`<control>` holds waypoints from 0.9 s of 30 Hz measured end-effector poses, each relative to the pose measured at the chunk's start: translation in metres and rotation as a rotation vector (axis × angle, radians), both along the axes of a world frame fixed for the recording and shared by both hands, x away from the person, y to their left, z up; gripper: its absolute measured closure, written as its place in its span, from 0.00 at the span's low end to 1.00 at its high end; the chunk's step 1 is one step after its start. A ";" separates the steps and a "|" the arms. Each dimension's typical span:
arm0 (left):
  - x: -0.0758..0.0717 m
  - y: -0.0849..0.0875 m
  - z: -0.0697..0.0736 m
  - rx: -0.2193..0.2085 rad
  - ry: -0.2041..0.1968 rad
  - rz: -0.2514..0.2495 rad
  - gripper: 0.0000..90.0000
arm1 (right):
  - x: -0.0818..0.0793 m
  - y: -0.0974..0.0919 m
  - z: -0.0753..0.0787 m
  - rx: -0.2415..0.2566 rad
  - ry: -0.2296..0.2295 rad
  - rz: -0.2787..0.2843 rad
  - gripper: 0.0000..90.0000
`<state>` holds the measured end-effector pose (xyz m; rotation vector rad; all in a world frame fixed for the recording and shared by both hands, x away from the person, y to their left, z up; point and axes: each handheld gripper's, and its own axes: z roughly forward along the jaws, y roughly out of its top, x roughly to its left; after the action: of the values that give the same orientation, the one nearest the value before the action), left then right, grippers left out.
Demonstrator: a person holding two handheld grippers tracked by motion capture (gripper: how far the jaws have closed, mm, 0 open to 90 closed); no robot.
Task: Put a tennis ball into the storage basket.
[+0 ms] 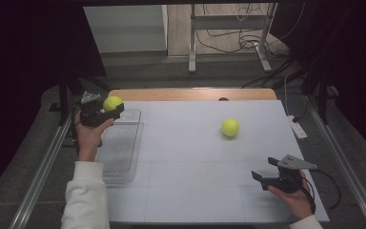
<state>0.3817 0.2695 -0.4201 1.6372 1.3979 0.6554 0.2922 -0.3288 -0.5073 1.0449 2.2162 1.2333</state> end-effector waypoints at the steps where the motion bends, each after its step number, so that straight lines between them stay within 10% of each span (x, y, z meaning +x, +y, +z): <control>1: 0.000 0.000 -0.001 -0.002 0.004 0.005 0.30 | 0.000 0.000 0.000 0.000 0.000 0.000 0.14; 27: 0.013 0.008 -0.027 0.044 0.112 0.033 0.30 | 0.000 0.000 0.000 -0.001 0.002 -0.002 0.14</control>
<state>0.3949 0.2779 -0.4467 1.7116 1.5023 0.6260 0.2924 -0.3291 -0.5073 1.0479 2.2165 1.2310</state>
